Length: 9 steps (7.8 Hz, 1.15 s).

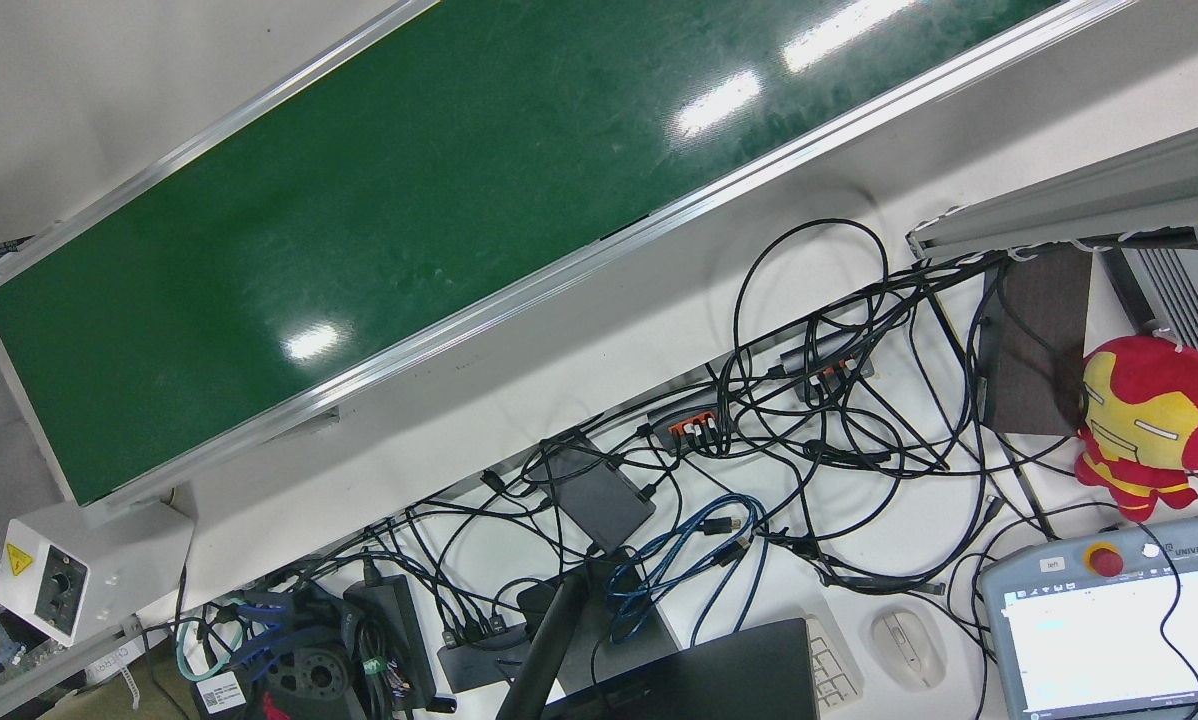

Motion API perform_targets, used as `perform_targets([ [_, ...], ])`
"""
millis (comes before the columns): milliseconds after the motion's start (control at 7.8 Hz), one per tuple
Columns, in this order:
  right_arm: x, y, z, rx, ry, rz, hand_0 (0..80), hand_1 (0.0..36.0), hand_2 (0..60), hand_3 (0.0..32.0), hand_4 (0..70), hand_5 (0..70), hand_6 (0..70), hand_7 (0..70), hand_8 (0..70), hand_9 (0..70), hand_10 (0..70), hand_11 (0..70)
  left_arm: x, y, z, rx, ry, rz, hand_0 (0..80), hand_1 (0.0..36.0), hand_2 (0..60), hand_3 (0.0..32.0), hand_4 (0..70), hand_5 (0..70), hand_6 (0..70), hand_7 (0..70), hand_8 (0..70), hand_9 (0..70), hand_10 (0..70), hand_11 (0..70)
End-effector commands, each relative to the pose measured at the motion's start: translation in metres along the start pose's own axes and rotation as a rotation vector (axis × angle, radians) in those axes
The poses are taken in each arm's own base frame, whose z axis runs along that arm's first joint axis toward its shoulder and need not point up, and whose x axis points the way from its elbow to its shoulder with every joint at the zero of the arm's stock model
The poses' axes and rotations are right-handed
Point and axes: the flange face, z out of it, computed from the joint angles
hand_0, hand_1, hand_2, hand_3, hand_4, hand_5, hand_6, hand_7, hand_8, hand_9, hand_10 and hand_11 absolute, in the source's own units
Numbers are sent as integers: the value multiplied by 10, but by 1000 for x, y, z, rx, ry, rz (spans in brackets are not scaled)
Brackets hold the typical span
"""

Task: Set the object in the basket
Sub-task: 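Raise the left hand and move it toward the juice bottle on the conveyor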

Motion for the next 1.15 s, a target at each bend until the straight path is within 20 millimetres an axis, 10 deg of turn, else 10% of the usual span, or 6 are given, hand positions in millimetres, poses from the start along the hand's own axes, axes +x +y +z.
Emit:
perform_targets([
  [0,0,0,0,0,0,0,0,0,0,0,0,0,0,0,0,0,0,0,-54,36,30,-21,-33,14,679,179,0,24,42,234,0,44,0,0,74,137],
  [641,0,1,0,-2,0,0,0,0,0,0,0,0,0,0,0,0,0,0,-134,69,41,-15,-58,11,588,158,0,18,41,237,0,36,0,0,71,128],
  [1026,-1,1,0,-2,-1,0,0,0,0,0,0,0,0,0,0,0,0,0,-148,82,74,-23,-58,6,560,157,0,8,41,258,0,37,0,0,72,129],
])
